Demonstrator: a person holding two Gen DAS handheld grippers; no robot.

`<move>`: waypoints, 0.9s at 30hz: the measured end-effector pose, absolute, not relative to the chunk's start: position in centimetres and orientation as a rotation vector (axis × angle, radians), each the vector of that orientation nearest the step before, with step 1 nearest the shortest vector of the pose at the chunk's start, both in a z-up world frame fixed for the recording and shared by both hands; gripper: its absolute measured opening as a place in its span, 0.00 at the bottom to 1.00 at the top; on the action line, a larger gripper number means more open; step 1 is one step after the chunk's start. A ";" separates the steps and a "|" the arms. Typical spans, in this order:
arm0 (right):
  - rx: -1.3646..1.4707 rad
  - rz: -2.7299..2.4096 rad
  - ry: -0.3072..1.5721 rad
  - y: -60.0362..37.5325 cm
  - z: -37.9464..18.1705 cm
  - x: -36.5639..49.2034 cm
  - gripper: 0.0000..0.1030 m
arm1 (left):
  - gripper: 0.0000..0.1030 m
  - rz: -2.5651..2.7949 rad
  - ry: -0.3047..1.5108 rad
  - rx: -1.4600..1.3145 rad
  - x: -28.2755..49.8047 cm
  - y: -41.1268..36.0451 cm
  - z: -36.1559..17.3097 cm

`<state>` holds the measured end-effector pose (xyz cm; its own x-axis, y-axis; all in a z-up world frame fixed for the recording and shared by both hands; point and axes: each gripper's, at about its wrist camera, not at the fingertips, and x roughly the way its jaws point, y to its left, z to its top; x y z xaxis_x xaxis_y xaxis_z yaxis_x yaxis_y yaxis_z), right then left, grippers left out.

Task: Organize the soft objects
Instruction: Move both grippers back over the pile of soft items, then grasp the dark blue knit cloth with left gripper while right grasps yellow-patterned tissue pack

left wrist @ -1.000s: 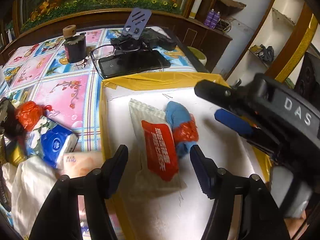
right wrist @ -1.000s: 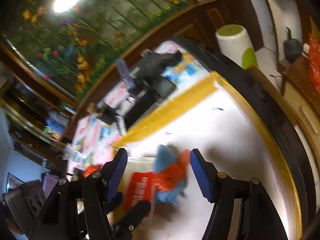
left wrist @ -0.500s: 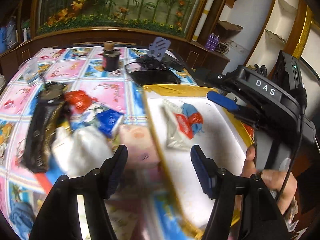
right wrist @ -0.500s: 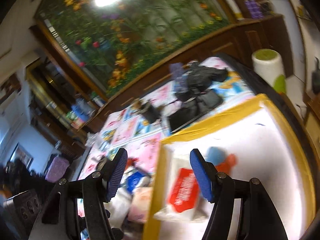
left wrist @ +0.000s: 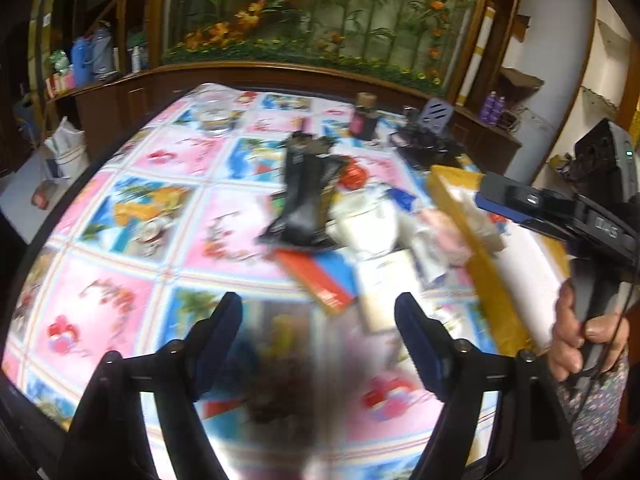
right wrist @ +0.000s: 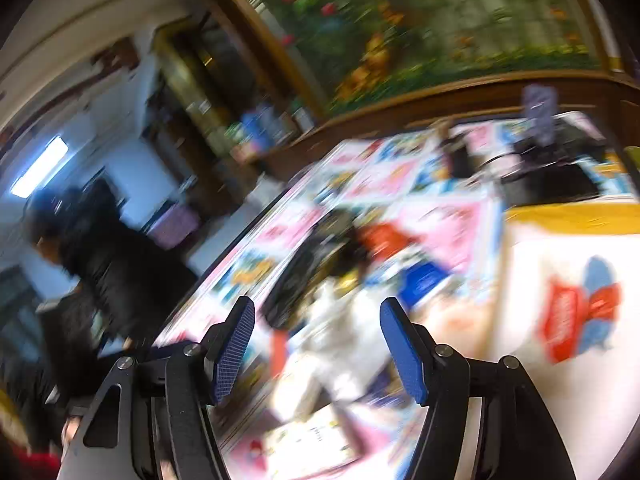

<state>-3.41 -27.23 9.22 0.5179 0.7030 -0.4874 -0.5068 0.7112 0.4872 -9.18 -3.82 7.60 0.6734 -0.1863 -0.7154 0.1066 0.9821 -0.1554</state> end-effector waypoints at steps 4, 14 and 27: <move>0.144 0.842 0.779 -23.7 8.7 -5.2 0.85 | 0.81 -0.080 0.839 -0.083 -10.2 -1.3 5.9; -0.239 0.855 0.954 -21.3 5.2 -7.7 0.93 | 0.82 -0.068 0.914 -0.046 -9.8 -0.8 2.4; -0.426 0.803 1.019 -18.2 1.3 -8.6 0.93 | 0.66 -0.021 0.926 -0.053 -8.9 -0.8 0.9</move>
